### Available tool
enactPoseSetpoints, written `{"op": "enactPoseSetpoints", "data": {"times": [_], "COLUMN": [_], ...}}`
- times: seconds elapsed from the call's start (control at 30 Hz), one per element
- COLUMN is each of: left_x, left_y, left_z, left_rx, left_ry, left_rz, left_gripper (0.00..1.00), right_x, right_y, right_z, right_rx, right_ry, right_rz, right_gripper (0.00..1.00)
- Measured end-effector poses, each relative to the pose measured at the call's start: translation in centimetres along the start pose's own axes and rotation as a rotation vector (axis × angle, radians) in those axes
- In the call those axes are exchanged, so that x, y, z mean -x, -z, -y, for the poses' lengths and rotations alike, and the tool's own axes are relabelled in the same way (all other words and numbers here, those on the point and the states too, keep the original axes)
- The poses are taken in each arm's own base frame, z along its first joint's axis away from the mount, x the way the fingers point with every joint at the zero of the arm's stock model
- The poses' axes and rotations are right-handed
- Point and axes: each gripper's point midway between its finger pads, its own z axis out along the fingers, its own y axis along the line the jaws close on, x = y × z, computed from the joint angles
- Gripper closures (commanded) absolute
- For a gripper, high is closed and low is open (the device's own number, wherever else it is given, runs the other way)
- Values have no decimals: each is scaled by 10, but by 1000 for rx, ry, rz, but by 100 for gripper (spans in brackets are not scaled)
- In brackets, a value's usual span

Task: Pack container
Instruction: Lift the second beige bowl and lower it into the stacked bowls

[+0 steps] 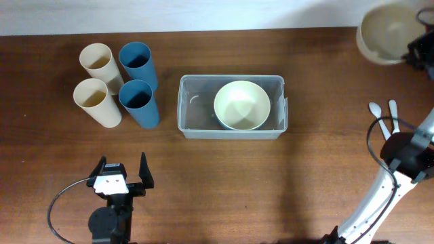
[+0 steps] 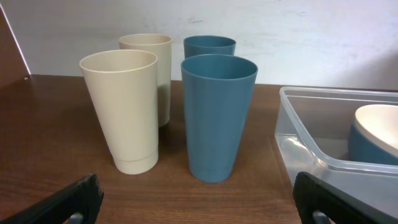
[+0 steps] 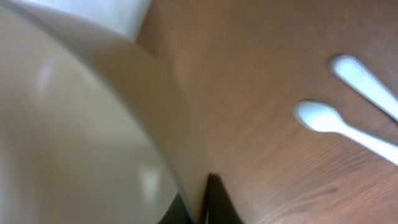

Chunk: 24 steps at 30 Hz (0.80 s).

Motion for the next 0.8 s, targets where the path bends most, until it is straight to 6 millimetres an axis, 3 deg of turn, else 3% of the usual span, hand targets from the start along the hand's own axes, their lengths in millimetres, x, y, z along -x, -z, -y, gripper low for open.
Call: {"op": "enactPoseSetpoints", "data": {"times": [0.07,0.13,0.27,0.4,0.57,0.67,0.8], "left_x": [0,0,0,0,0,0,0], "left_y": [0,0,0,0,0,0,0], "left_z": [0,0,0,0,0,0,0], "left_rx": [0,0,0,0,0,0,0], "left_ry": [0,0,0,0,0,0,0], "left_rz": [0,0,0,0,0,0,-1], "left_gripper": [0,0,0,0,0,0,0], "right_x": [-25,-50,-114,-175,-227,-268,-305], "right_y": [38,78,125,150,148,130,107], "right_z": [-30,-74,-136,-174,-183,-172,-155], "right_rx": [55,155,290,385,349,258,153], "right_ry": [83,227,427,576,672,727,781], "right_rz": [7,58,74,36,-43,-151,-258], "right_gripper": [96,96,96,96,96,96,96]}}
